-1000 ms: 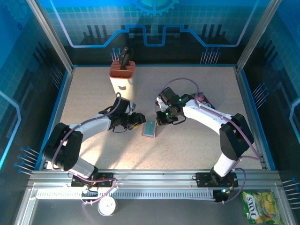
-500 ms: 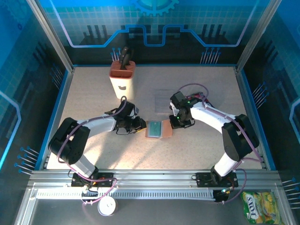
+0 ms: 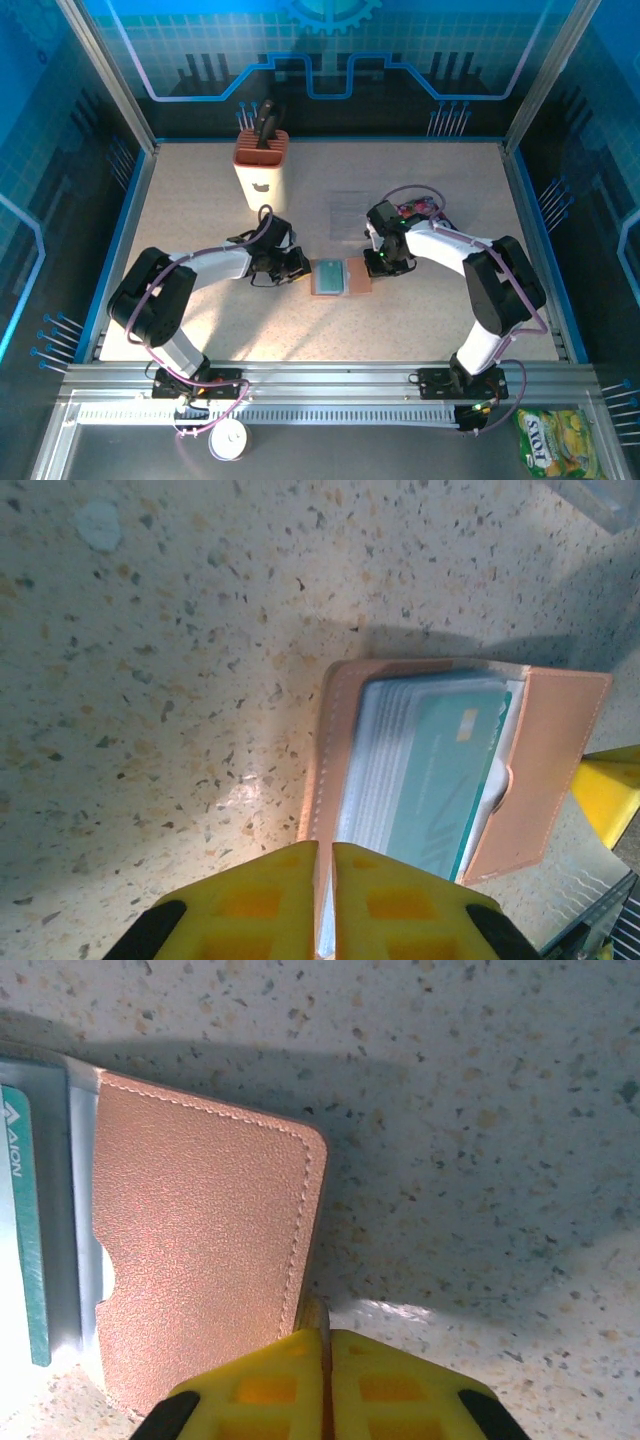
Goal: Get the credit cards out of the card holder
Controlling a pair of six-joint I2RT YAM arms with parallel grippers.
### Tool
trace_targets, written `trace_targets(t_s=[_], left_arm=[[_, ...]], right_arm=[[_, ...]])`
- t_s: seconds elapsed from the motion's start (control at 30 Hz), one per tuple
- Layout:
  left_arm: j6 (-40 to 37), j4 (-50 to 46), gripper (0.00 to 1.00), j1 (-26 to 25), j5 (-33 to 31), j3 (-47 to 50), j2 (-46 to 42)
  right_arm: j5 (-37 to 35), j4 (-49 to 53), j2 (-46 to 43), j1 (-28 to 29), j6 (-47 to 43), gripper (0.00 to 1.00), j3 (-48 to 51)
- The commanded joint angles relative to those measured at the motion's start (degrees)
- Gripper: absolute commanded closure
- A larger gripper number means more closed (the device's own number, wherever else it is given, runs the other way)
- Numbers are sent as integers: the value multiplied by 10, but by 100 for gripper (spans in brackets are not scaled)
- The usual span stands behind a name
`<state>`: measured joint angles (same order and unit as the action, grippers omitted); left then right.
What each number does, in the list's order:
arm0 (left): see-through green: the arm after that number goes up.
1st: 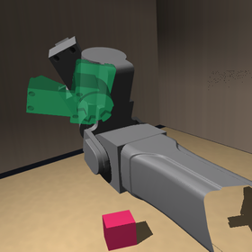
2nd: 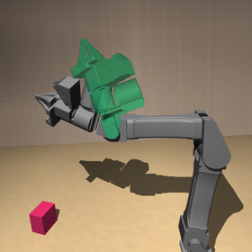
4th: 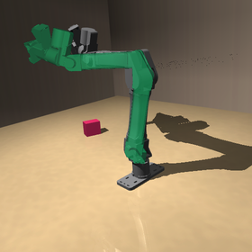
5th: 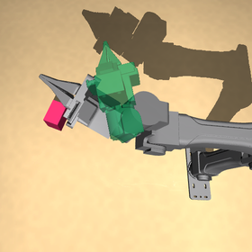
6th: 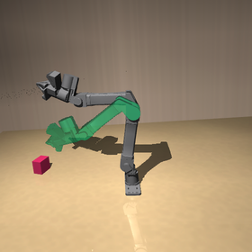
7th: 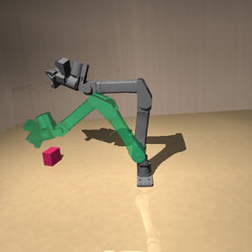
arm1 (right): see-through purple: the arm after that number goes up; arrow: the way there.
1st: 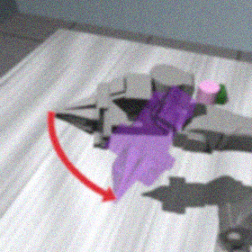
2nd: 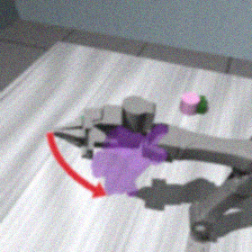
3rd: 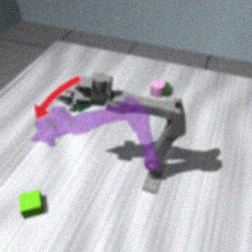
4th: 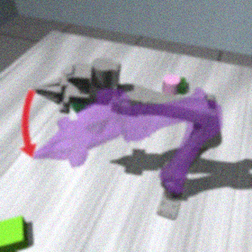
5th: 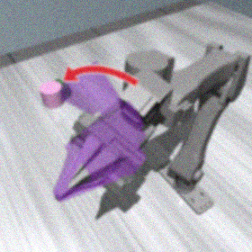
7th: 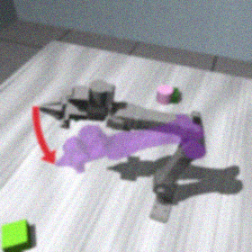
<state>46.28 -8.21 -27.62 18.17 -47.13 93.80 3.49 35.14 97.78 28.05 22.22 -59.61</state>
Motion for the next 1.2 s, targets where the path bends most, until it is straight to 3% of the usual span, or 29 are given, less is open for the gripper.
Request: trace_targets(t_s=[0.0,0.4,1.17], left_arm=[[1,-26,88,-4,-19,-22,-13],[11,-9,96,-7,5,-18,16],[11,-15,97,-7,19,-6,65]], right_arm=[[21,-12,7,-5,8,91,3],[31,-18,1,-5,42,91,21],[16,-29,19,-5,39,91,18]])
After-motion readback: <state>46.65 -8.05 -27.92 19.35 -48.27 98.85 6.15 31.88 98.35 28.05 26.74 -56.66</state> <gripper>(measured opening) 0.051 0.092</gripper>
